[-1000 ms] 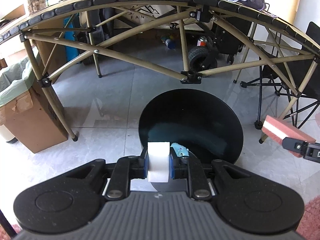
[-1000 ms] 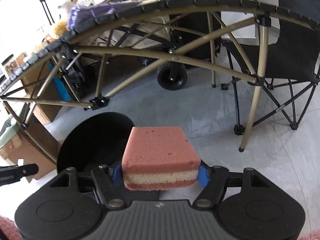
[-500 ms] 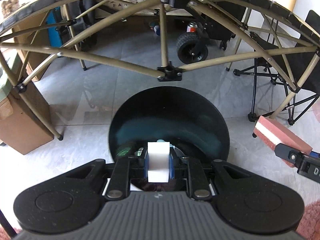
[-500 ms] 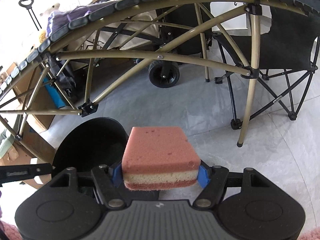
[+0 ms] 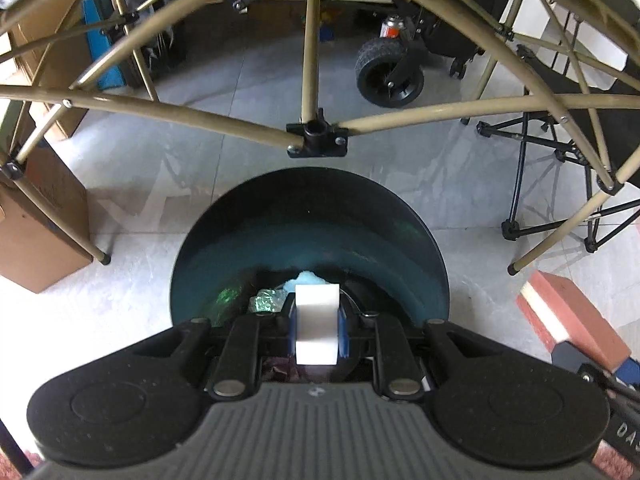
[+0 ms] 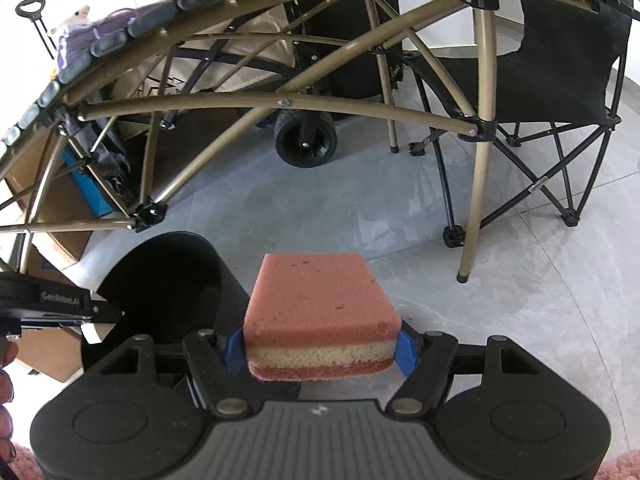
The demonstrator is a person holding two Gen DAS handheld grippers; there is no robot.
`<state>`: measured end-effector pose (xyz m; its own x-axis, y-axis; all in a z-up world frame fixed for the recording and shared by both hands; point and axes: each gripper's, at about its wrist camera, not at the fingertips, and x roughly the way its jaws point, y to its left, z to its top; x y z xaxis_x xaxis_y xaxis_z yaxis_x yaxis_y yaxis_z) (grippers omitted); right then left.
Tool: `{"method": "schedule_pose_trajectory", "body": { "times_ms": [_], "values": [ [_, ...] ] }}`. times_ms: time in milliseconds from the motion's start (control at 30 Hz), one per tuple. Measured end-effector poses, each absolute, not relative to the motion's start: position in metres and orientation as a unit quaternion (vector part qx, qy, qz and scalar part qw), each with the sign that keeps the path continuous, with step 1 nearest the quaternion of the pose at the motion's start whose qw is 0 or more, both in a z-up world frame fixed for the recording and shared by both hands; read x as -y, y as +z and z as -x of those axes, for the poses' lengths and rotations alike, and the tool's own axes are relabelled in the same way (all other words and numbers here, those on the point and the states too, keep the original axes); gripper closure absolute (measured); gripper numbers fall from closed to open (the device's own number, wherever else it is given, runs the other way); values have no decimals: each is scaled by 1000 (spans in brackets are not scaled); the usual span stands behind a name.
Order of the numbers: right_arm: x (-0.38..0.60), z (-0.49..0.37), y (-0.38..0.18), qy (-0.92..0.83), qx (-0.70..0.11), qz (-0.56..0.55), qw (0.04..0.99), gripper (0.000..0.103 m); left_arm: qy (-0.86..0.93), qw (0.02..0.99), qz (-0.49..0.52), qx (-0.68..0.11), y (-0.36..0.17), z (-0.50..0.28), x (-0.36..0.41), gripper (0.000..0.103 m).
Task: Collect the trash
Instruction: 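Open left gripper over the bin to drop the white roll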
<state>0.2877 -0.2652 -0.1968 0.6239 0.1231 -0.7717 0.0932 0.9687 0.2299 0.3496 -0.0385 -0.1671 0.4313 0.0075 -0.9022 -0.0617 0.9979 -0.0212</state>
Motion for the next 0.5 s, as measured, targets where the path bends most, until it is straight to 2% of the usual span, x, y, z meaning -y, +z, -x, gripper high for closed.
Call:
{"method": "schedule_pose_trajectory", "body": {
  "times_ms": [500],
  "values": [
    [264, -292, -205, 0, -449, -110, 887, 34, 41, 820, 34, -570, -186, -367, 43, 84]
  ]
}}
